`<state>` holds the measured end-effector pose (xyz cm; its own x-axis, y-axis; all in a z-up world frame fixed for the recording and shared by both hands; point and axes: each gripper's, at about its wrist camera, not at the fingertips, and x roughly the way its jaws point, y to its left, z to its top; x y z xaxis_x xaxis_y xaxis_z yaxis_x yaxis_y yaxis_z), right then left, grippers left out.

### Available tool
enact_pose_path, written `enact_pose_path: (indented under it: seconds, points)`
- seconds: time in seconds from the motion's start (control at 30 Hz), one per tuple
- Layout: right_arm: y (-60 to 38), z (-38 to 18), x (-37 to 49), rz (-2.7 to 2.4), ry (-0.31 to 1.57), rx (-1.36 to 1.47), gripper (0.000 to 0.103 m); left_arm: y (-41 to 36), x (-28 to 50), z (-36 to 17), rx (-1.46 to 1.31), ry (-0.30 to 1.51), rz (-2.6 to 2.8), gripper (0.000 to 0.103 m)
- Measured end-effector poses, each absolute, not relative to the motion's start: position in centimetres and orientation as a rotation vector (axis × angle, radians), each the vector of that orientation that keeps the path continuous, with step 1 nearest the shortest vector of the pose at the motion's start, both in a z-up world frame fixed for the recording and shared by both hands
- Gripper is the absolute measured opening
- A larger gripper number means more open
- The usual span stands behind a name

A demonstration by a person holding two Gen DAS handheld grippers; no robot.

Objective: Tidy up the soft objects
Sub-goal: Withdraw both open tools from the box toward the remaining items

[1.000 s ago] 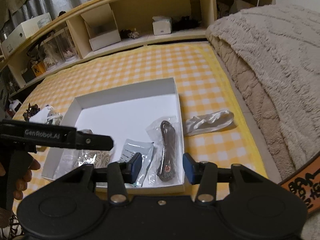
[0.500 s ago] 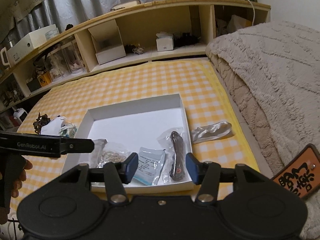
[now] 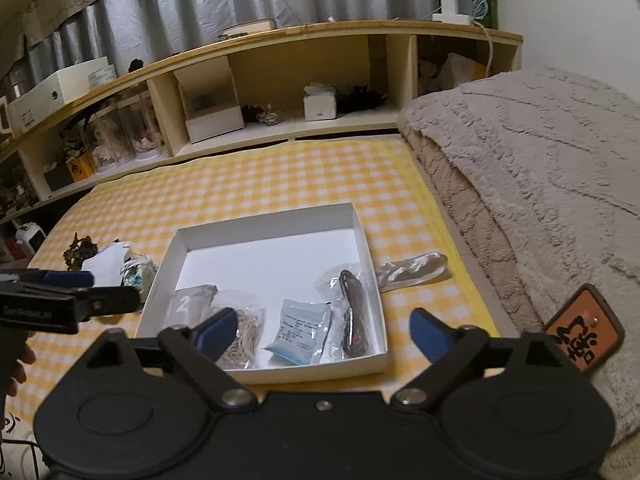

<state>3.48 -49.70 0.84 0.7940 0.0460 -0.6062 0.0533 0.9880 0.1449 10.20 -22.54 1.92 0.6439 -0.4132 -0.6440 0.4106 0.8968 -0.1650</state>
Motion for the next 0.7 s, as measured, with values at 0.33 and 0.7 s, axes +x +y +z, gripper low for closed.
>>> enact_pose_path:
  seconds: [0.33,0.7]
  points:
    - [-47.9,1.2,3.0,-0.035,0.638,0.122,0.103,-19.7,10.1,2.0,-0.020,0.719,-0.468,0.103]
    - [-45.2,2.4,5.1,-0.031,0.620,0.137,0.103,-14.9,11.7,2.2,-0.030,0.692,-0.413,0.103]
